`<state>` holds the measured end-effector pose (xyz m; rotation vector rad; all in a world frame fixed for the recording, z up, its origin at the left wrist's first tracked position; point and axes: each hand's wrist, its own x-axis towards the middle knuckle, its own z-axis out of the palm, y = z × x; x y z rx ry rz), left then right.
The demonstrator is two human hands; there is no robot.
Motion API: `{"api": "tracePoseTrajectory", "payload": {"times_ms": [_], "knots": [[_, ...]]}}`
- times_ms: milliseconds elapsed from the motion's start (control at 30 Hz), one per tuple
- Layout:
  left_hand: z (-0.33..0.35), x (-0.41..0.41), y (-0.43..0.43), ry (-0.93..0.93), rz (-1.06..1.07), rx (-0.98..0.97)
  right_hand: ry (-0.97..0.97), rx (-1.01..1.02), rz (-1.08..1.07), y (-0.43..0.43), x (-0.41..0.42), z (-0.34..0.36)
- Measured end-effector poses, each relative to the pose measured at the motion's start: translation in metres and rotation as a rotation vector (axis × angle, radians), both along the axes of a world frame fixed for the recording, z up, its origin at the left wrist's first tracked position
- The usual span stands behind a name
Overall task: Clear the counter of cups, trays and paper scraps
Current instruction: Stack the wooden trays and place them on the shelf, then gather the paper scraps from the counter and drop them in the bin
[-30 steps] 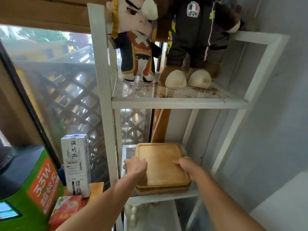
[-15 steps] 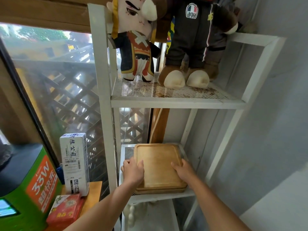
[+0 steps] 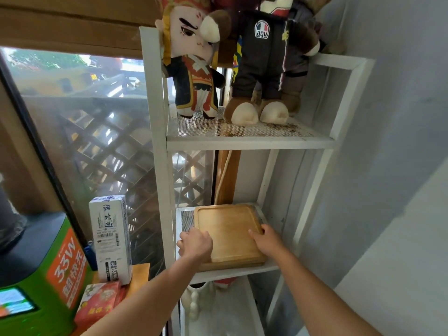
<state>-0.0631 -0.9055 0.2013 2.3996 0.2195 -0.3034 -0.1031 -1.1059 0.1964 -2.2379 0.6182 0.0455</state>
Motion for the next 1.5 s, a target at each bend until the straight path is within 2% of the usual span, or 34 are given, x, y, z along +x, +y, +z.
{"api": "tracePoseTrajectory", "payload": {"times_ms": [100,233,367,467,533,633,800,900,967,1233,1500], "knots": [[0.014,-0.008,0.002,0.008,-0.066,0.03,0.01,-0.093,-0.015,0.013,-0.02,0.027],[0.031,-0.024,0.008,-0.095,-0.159,0.122,0.027,-0.29,-0.008,0.036,-0.06,0.058],[0.046,-0.051,0.025,-0.186,-0.387,0.164,0.026,-0.347,-0.012,0.07,-0.103,0.075],[0.052,-0.073,0.051,-0.217,-0.604,0.091,0.036,-0.381,-0.031,0.105,-0.131,0.083],[0.053,-0.09,0.079,-0.228,-0.713,0.061,0.047,-0.41,-0.046,0.133,-0.147,0.083],[0.043,-0.113,0.141,-0.188,-0.761,-0.002,0.055,-0.405,-0.077,0.189,-0.171,0.073],[-0.011,-0.149,0.257,-0.139,-0.896,0.169,0.169,-0.345,0.006,0.302,-0.213,0.014],[-0.047,-0.172,0.314,-0.022,-0.828,0.273,0.258,-0.296,0.094,0.364,-0.234,-0.016],[-0.059,-0.182,0.344,0.052,-0.776,0.304,0.307,-0.332,0.171,0.393,-0.239,-0.025],[-0.049,-0.203,0.432,-0.118,-0.614,0.435,0.203,-0.515,0.423,0.458,-0.227,-0.002],[-0.068,-0.272,0.529,-0.068,-0.357,0.417,0.136,-0.428,0.617,0.519,-0.256,-0.041]]}}
